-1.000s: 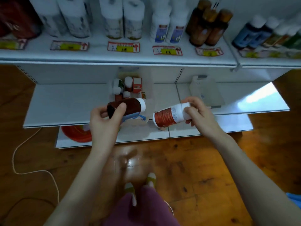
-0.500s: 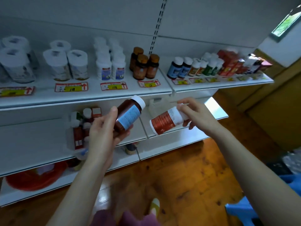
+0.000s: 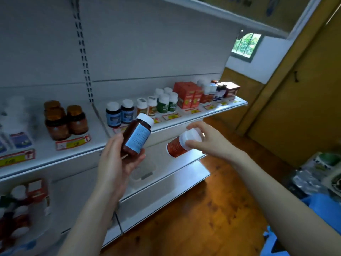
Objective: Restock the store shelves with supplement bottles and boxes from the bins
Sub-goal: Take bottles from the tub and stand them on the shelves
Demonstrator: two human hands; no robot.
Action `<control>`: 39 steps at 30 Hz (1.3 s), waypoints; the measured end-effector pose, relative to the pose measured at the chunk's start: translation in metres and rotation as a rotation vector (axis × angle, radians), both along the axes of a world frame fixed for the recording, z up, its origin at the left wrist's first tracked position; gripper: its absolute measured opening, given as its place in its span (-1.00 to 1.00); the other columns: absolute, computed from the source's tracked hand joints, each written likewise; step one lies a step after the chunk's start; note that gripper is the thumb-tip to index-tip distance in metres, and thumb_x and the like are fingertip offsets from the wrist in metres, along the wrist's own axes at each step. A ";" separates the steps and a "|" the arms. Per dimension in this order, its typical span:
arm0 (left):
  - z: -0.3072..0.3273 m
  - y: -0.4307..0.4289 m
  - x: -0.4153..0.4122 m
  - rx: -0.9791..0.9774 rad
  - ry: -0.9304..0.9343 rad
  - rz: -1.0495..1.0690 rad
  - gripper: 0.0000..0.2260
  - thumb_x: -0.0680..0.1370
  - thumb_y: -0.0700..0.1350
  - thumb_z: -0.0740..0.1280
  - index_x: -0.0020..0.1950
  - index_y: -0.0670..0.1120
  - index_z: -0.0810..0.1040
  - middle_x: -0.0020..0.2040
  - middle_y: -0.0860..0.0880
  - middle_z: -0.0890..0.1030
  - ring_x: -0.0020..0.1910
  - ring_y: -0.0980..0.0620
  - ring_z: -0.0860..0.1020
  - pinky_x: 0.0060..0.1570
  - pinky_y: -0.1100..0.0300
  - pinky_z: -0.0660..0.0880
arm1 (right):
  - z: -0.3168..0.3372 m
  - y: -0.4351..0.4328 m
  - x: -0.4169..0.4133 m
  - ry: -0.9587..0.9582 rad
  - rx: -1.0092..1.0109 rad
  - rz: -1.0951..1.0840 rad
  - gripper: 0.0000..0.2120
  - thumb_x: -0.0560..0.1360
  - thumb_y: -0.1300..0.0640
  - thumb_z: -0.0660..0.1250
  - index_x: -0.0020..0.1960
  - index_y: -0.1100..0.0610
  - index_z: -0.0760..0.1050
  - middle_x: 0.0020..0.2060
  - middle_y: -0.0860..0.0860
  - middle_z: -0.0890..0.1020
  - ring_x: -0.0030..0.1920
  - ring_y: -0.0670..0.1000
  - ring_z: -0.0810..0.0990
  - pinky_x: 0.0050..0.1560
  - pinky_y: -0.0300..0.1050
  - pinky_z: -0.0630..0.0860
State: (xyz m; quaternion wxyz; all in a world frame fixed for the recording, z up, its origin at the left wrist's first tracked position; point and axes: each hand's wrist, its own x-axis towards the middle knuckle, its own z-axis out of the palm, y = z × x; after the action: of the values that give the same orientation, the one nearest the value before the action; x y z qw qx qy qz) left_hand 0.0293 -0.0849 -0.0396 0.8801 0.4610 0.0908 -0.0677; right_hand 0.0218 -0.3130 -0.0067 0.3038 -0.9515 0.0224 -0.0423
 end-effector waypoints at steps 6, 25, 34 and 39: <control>0.021 -0.091 0.026 -0.041 -0.025 -0.083 -0.77 0.61 -0.04 0.15 0.16 -0.14 0.46 -0.03 -0.18 0.57 -0.15 -0.08 0.59 -0.36 0.22 0.59 | 0.019 -0.092 0.003 -0.092 0.154 -0.228 -0.60 0.44 -0.14 0.32 0.16 0.09 0.44 -0.24 0.06 0.61 -0.46 -0.09 0.55 -0.49 -0.26 0.47; 0.038 -0.295 0.231 -0.147 -0.077 -0.232 -0.74 0.58 0.02 0.17 0.05 -0.12 0.53 -0.10 -0.11 0.62 -0.15 0.01 0.58 -0.29 0.25 0.60 | 0.038 -0.280 0.179 -0.343 0.790 -0.486 -0.78 0.50 0.16 0.29 0.14 0.17 0.44 -0.09 0.15 0.52 -0.41 -0.06 0.53 -0.46 -0.30 0.50; 0.043 -0.324 0.285 -0.014 -0.192 -0.147 -0.91 0.51 -0.15 0.28 -0.02 -0.09 0.54 -0.10 -0.08 0.65 -0.14 0.02 0.62 -0.24 0.23 0.58 | 0.037 -0.318 0.292 -0.436 0.587 -0.497 -0.60 0.41 -0.03 0.31 0.21 0.04 0.40 -0.01 0.09 0.59 -0.10 0.11 0.64 -0.13 0.00 0.53; 0.041 -0.333 0.302 0.021 -0.177 -0.060 -0.90 0.52 -0.12 0.28 -0.01 -0.08 0.54 -0.07 -0.10 0.63 -0.18 0.04 0.64 -0.21 0.22 0.60 | 0.022 -0.334 0.345 -0.401 0.486 -0.405 -0.57 0.45 -0.05 0.33 0.26 0.06 0.38 0.09 0.18 0.58 -0.06 0.20 0.63 0.02 0.10 0.57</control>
State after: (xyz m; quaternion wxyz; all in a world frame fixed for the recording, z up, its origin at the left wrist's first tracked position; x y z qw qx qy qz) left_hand 0.3311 -0.4177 0.0011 0.8774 0.4769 -0.0004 -0.0522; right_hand 0.3671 -0.6475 0.0156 0.5045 -0.8009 0.1595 -0.2804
